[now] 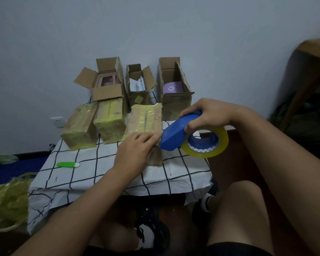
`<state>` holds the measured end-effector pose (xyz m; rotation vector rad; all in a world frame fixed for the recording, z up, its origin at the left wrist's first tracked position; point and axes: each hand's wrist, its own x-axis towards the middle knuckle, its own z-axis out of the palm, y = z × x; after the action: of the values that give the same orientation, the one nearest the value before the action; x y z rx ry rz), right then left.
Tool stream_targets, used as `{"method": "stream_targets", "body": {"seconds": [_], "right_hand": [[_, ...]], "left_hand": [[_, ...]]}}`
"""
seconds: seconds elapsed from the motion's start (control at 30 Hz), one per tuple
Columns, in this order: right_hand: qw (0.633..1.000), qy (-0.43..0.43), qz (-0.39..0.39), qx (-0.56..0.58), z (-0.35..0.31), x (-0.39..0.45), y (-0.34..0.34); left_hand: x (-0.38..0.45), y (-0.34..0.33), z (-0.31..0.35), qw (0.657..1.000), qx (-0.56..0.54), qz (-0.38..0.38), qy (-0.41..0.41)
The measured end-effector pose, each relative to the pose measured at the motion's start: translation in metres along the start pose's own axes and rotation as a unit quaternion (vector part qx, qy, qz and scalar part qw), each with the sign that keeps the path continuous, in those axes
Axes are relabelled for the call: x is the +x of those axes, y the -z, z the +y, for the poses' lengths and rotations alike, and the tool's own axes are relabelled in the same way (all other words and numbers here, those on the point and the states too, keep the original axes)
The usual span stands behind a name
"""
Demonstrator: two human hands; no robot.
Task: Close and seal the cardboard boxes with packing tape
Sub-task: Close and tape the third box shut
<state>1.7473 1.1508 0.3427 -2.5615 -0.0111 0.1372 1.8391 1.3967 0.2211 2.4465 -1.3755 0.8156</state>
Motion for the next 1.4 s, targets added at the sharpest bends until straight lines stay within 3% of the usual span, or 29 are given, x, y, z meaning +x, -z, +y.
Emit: {"method": "stream_targets", "body": {"seconds": [0.3,0.5,0.77,0.9,1.03,1.27,1.4], "right_hand": [[0.987,-0.01,-0.038,-0.157,-0.044,0.011,0.014],[0.98,-0.019,-0.044,-0.191,-0.053,0.009,0.012],[0.99,-0.01,-0.003,-0.14,-0.029,-0.019,-0.005],[0.997,-0.006,0.028,-0.071,-0.002,-0.033,-0.011],[0.997,-0.006,0.019,-0.078,-0.003,-0.025,-0.013],[0.983,-0.023,-0.008,-0.182,-0.038,-0.002,-0.001],[0.933,-0.106,-0.064,-0.337,-0.023,-0.003,-0.023]], "left_hand": [[0.0,0.0,0.001,1.0,-0.007,0.012,-0.011],[0.001,0.0,0.001,1.0,-0.011,-0.002,0.0],[-0.002,0.006,0.004,0.996,-0.05,-0.059,0.05],[-0.004,0.009,0.004,0.995,-0.054,-0.064,0.047],[-0.004,0.008,0.003,0.995,-0.057,-0.063,0.047],[0.0,0.01,0.006,0.993,-0.068,-0.074,0.063],[-0.005,0.013,0.006,0.994,-0.068,-0.072,0.053]]}}
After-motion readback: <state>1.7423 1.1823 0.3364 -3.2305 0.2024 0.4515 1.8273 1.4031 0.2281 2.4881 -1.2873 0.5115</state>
